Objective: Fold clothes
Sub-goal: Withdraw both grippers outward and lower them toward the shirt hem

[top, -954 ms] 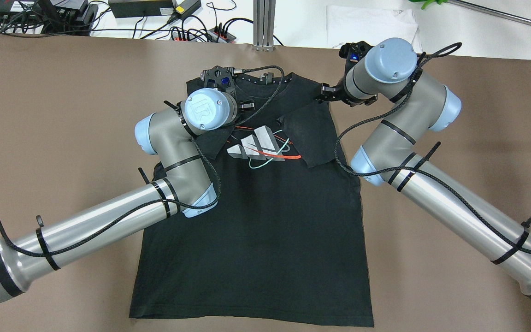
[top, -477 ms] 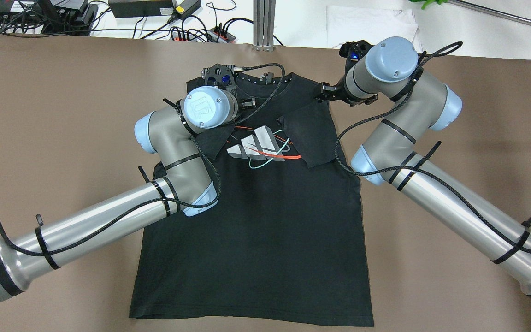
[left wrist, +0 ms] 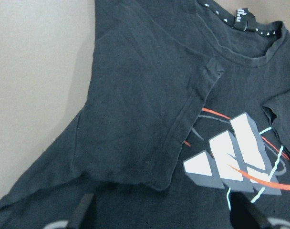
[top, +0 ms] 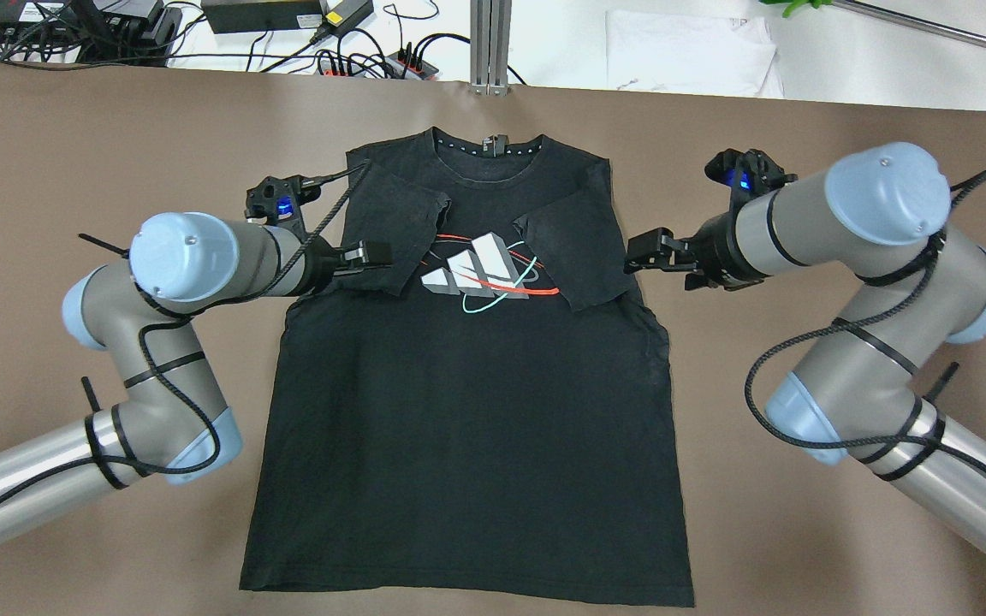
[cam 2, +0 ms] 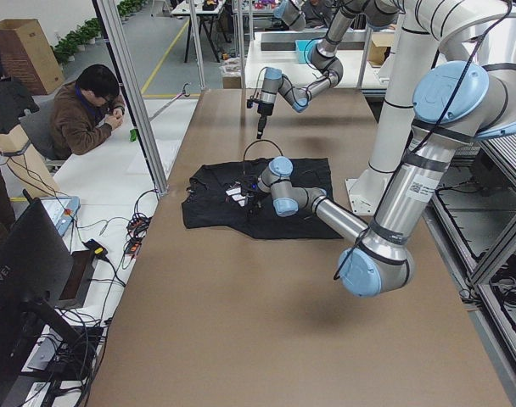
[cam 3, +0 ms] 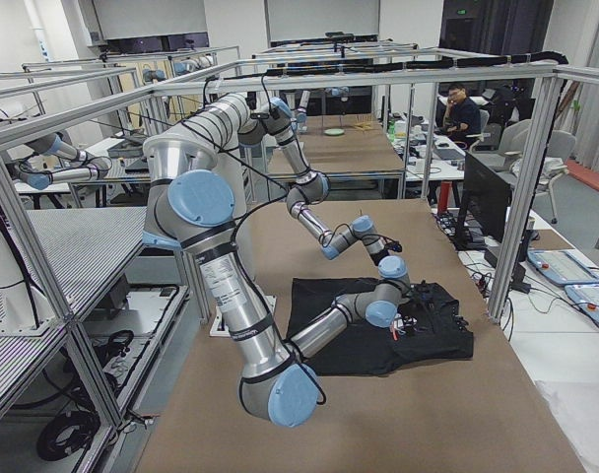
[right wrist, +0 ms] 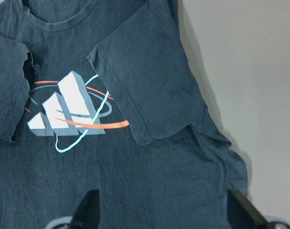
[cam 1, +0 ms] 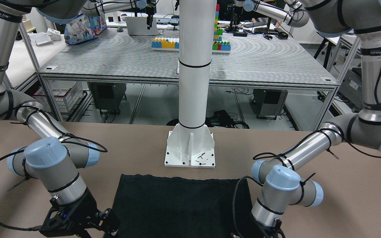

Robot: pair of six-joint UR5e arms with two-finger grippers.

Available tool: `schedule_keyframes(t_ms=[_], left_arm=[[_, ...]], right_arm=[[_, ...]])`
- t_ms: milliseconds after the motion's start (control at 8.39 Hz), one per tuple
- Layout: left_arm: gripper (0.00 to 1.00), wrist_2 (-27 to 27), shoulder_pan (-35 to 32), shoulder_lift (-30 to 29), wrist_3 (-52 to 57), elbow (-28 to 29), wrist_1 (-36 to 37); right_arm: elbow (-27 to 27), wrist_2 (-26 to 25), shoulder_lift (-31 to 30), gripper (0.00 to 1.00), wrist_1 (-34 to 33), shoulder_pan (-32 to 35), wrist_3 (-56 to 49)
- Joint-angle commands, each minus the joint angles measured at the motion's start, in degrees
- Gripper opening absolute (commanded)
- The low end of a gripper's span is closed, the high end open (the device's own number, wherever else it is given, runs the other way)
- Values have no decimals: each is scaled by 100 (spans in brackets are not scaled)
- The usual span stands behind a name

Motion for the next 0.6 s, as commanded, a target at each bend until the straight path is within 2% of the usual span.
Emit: schedule_keyframes(t_ms=[0, 238, 477], left_arm=[[100, -123, 30, 1222, -612, -1190, -5], [100, -27, 144, 2119, -990, -1930, -31], [100, 78, 144, 2454, -1641, -2257, -22]], right_arm=[[880, 484, -882, 94, 52, -40, 150], [1075, 574, -1034, 94, 130, -118, 142], [1041, 530, -1052, 94, 586, -495, 150]])
